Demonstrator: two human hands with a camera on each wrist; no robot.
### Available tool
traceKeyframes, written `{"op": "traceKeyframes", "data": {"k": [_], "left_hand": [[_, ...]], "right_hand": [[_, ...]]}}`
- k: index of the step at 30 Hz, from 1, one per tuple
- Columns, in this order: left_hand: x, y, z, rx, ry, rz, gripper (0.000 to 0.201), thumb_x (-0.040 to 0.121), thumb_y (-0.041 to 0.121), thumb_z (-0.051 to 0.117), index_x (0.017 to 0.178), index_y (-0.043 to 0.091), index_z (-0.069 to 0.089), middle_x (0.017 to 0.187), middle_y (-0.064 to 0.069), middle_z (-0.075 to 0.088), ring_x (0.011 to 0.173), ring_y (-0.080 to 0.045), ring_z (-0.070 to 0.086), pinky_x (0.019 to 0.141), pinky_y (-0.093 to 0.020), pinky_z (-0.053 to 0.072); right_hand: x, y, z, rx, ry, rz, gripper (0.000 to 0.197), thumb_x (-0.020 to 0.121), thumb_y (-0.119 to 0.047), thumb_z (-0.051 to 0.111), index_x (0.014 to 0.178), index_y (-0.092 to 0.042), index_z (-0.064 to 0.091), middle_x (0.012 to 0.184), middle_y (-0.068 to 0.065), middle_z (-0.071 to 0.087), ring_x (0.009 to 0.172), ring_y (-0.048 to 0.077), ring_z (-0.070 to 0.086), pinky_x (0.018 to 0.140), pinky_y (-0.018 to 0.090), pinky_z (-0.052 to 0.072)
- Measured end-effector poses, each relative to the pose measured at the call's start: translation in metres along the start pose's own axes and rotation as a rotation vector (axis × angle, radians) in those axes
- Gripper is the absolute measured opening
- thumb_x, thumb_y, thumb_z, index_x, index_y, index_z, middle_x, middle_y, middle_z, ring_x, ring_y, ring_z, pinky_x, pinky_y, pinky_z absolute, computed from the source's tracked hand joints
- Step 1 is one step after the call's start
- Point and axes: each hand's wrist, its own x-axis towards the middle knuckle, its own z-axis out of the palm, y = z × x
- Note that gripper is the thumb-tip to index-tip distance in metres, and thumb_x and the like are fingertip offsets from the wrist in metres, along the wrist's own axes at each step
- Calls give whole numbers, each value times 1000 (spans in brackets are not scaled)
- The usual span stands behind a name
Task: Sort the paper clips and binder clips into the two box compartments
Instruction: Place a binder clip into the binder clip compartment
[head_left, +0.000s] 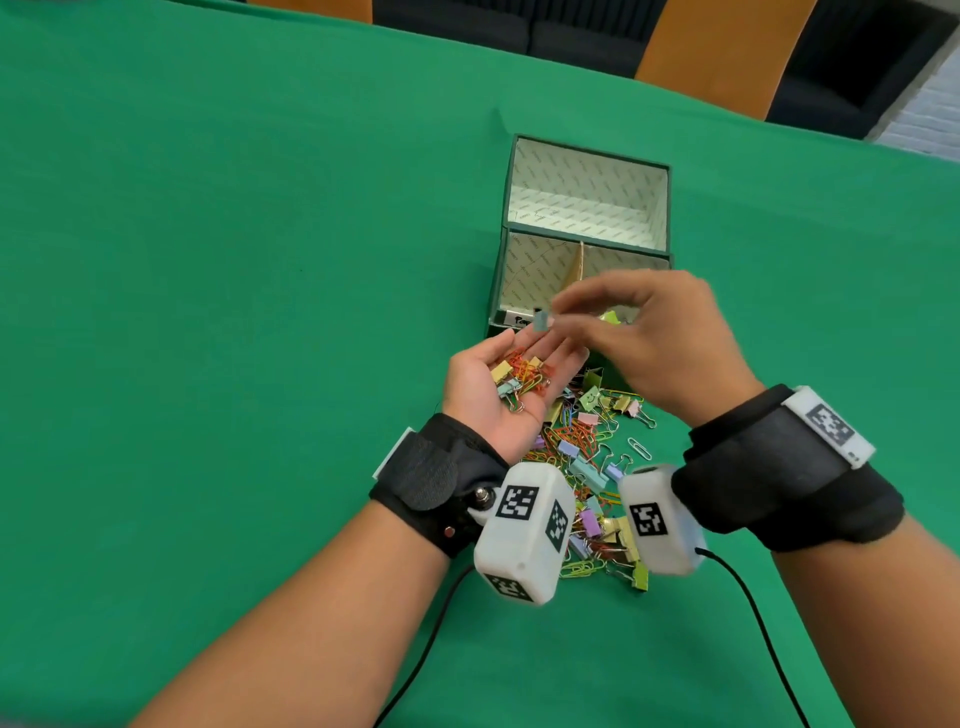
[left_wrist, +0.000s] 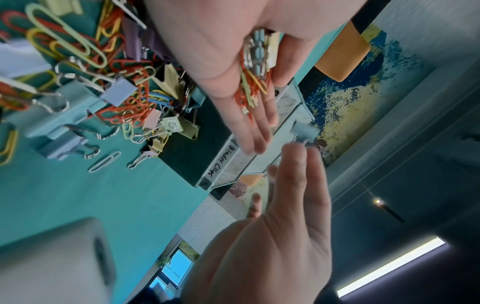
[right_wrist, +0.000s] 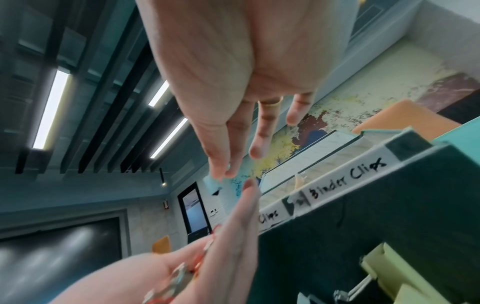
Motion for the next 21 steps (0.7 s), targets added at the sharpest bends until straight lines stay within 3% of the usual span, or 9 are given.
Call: {"op": "traceKeyframes", "data": {"k": [2,4,8,11,14,17,19,21], "left_hand": [[0,0,-1,-2,-30,-24,36,99,16,35,96,-8,62,94,-25,69,81,-36,70,81,-49,54],[0,1,-2,-13,-55,-39,38,99,16,35,95,-8,63,96,-25,69,83,-36,70,82,-49,54],[1,2,-3,-26,-74,-49,38,99,16,35,93,-8,64,95,-24,69,83,-35,71,82,-48,54],[0,2,-2,-24,-71,-53,38,99,16,36,92,-8,65,94,-25,69,82,-35,71,80,-48,55],[-1,2,-2,-9,-69,-43,37,99,17,36,95,-7,64,96,-24,69,84,-35,71,82,-47,55],[0,1,-1,7,-43,-32,37,99,17,36,96,-7,64,96,-24,70,84,-35,71,83,-47,55],[-1,0,0,40,-3,-20,39,99,17,37,94,-7,67,97,-23,70,85,-34,70,84,-45,55],[-2,-1,1,80,34,-14,46,99,18,38,78,-2,74,87,-20,72,79,-29,70,83,-38,55]], "right_hand": [[5,6,-10,19,130,37,8,79,-25,78,85,-29,73,75,-18,68,68,-8,60,70,8,46],[13,16,-20,-8,267,86,8,79,-26,77,86,-27,73,73,-17,66,63,-6,57,62,4,44],[25,36,-33,-121,431,151,8,80,-31,74,86,-25,74,77,-10,69,69,4,57,70,14,46],[26,48,-29,-252,271,252,7,83,-34,71,85,-28,74,82,-8,70,81,12,61,85,30,50],[19,45,-21,-396,92,313,7,85,-42,67,84,-36,71,89,-8,70,98,22,62,97,49,44],[15,24,-16,-298,117,171,8,87,-45,63,87,-39,69,80,-24,62,97,15,61,96,52,43],[9,5,-12,-230,-5,60,10,83,-51,63,81,-42,67,77,-30,58,95,10,58,95,52,43],[3,-11,-8,-235,-191,-46,18,75,-57,64,80,-41,70,81,-26,62,96,9,53,94,51,40]]}}
